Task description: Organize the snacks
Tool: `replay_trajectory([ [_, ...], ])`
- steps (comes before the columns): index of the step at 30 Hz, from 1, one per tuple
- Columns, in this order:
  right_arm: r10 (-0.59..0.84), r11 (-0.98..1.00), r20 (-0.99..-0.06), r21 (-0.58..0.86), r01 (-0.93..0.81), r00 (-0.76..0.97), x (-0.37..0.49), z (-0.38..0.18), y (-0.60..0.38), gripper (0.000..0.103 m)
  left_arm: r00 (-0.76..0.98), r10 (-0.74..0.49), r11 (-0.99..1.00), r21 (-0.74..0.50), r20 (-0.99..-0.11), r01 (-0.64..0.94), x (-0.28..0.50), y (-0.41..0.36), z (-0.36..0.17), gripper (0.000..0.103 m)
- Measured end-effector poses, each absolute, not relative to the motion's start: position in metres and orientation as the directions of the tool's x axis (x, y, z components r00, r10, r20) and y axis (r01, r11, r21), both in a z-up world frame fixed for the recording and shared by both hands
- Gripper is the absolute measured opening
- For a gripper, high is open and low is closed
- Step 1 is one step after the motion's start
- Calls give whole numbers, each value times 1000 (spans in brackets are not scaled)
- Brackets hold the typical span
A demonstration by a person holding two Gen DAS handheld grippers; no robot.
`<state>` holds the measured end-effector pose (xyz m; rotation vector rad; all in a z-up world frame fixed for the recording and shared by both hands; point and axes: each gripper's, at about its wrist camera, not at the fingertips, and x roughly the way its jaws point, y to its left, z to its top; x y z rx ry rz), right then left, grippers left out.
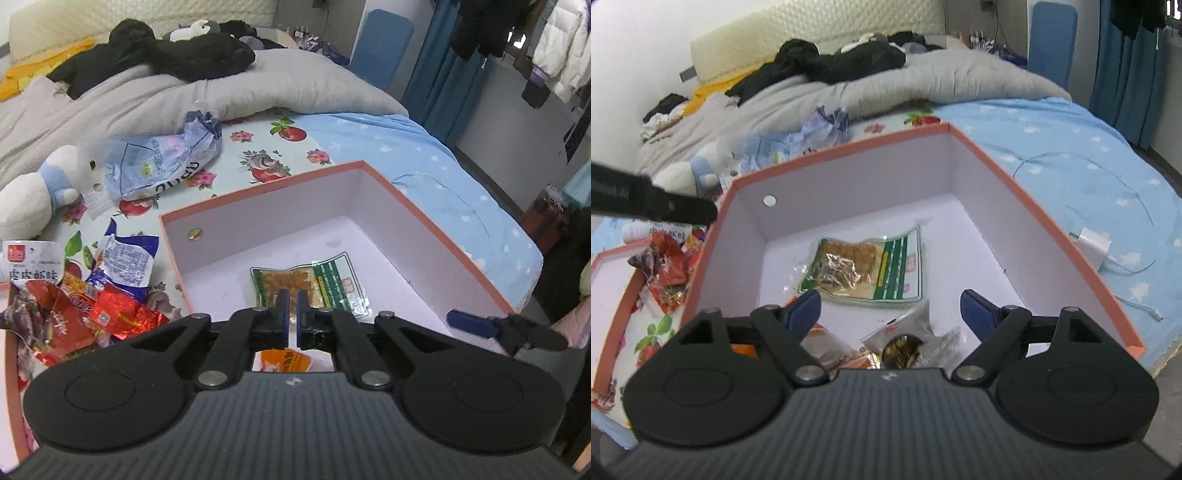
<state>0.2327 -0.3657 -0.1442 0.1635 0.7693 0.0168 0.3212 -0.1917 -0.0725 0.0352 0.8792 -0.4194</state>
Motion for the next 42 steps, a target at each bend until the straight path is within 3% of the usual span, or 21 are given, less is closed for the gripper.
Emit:
replay_trajectory([
  [6, 80, 984, -639, 173, 42, 765, 205, -128, -357, 84, 603, -338, 927, -146, -722, 345, 288, -173, -63, 3],
  [12, 98, 983, -584, 183, 12, 806, 175, -110, -342, 84, 635, -347, 928, -152, -691, 341, 257, -151, -56, 14],
  [14, 108, 982, -565, 188, 1, 818, 165, -104, -338, 84, 647, -346, 929, -151, -679, 338, 246, -143, -52, 26],
  [16, 112, 983, -548, 186, -10, 829, 156, -99, -333, 84, 659, -344, 931, -149, -669, 334, 236, -135, -50, 46],
  [20, 131, 979, -521, 204, -26, 843, 141, -93, -327, 84, 677, -331, 936, -138, -657, 323, 216, -119, -45, 59],
  [22, 139, 976, -511, 217, -29, 848, 132, -92, -324, 84, 697, -310, 942, -112, -646, 316, 202, -112, -41, 77],
  [25, 158, 973, -505, 227, -45, 849, 118, -91, -317, 84, 735, -290, 951, -100, -613, 291, 180, -96, -34, 91],
  [30, 190, 967, -489, 241, -77, 851, 98, -88, -304, 84, 766, -249, 965, -82, -593, 250, 149, -78, -31, 99],
  [42, 250, 959, -514, 247, -137, 821, 50, -96, -271, 84, 791, -194, 981, -118, -581, 155, 72, -38, -44, 99],
])
